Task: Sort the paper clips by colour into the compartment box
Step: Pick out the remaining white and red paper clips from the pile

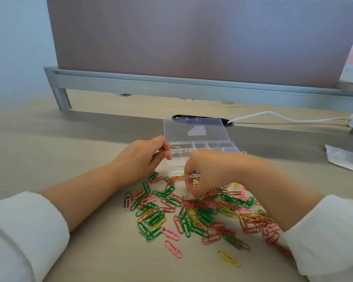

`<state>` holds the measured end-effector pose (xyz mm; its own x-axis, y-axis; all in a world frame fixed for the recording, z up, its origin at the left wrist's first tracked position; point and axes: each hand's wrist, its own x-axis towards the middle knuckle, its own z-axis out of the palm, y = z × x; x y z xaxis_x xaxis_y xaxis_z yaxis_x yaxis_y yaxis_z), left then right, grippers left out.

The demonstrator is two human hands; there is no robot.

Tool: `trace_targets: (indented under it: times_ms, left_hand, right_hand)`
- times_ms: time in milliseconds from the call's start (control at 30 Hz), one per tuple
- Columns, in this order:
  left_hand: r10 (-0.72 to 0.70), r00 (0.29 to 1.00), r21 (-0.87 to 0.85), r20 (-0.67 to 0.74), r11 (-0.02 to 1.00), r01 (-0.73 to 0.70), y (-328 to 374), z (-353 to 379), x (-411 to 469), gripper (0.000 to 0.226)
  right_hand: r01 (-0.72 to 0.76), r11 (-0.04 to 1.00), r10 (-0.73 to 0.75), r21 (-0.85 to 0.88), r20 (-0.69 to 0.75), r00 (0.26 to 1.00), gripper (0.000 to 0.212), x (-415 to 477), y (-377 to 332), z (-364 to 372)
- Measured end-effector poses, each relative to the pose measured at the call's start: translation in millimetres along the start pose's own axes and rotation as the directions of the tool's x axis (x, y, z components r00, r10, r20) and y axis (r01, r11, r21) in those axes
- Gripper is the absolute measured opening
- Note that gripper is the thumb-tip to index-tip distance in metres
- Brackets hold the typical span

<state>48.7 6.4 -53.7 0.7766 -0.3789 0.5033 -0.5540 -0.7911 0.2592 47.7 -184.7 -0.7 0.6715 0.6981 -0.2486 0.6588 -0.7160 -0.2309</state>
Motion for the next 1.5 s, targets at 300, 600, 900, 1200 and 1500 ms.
trace_targets:
  times_ms: [300, 600, 900, 1200, 1500]
  left_hand:
    - [-0.014, 1.0, -0.006, 0.009, 1.0, 0.014, 2.8, -1.2, 0.0, 0.007]
    - [-0.037, 0.999, -0.026, 0.019, 0.999, 0.037, 3.9, -2.5, 0.5, 0.005]
    - [-0.057, 0.998, -0.137, 0.01, 0.989, 0.058, 3.0, -2.0, 0.2, 0.008]
    - [-0.039, 0.999, -0.243, -0.018, 0.969, 0.034, 0.1, -1.1, -0.5, 0.01]
    - [0.042, 0.994, -0.01, -0.104, 0.999, -0.043, -6.8, 3.8, 1.4, 0.024]
  right_hand:
    - [-0.022, 0.999, 0.021, 0.032, 0.018, 1.0, 0.02, 0.7, -4.3, 6.2]
    - [-0.073, 0.993, 0.066, 0.094, 0.081, 0.995, 0.03, -0.3, -3.9, 7.0]
    - [-0.158, 0.918, 0.107, 0.363, 0.157, 0.982, 0.011, -3.6, 3.0, 0.3]
    - [-0.06, 0.787, 0.131, 0.615, -0.072, 0.989, 0.016, 3.6, 24.5, -10.5]
    - [0.065, 0.893, 0.079, 0.445, -0.297, 0.952, 0.031, 44.4, 29.6, -12.7]
